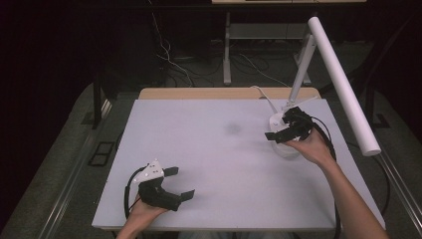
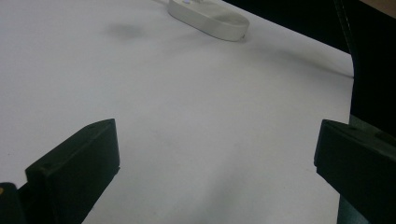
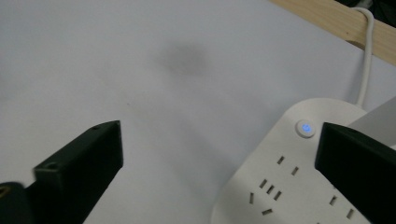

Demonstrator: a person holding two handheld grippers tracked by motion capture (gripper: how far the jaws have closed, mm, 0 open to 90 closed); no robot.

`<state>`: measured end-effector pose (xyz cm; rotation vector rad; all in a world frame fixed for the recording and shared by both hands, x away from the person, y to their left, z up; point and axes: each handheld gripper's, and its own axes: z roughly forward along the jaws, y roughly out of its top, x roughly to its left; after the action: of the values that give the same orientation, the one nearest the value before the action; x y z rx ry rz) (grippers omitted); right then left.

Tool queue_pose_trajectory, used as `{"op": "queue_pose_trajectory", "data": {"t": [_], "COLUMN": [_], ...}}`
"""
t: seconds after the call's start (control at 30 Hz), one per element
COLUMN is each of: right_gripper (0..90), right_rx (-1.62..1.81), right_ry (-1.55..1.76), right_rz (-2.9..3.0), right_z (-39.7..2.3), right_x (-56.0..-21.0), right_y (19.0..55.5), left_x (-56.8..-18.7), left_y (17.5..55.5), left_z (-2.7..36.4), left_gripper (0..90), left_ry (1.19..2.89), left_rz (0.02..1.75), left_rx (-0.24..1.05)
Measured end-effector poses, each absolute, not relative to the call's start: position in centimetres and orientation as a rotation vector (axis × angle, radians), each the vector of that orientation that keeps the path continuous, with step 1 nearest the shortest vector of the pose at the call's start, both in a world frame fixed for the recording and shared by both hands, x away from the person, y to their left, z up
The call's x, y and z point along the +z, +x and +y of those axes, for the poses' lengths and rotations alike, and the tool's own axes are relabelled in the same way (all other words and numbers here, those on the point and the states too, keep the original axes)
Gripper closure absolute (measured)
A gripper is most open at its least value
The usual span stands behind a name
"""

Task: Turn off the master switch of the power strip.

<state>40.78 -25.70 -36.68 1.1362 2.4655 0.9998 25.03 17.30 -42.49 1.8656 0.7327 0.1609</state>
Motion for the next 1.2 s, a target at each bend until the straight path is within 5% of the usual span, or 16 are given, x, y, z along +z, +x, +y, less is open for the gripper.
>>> {"op": "queue_pose_trajectory", "data": {"t": [0.67,0.83,1.2], "right_gripper": [42.7,59.7,70.8], "right_rx": [0.869,0.824,0.788], "right_ry": [1.085,1.087,1.134], "right_rz": [2.431,2.434,2.417], "right_z": [-25.4,-25.2,-25.0], "right_x": [-37.0,-37.2,-38.4], "right_y": [43.3,44.3,45.9], "left_x": [-42.5,-42.6,-42.6], "left_y": [25.1,25.1,25.1], "left_z": [17.4,17.4,17.5], "left_gripper": [0.0,0.0,0.0], "left_ry": [1.87,1.868,1.863], "left_rz": [0.733,0.734,0.738], "left_rx": [0.162,0.161,0.157]}}
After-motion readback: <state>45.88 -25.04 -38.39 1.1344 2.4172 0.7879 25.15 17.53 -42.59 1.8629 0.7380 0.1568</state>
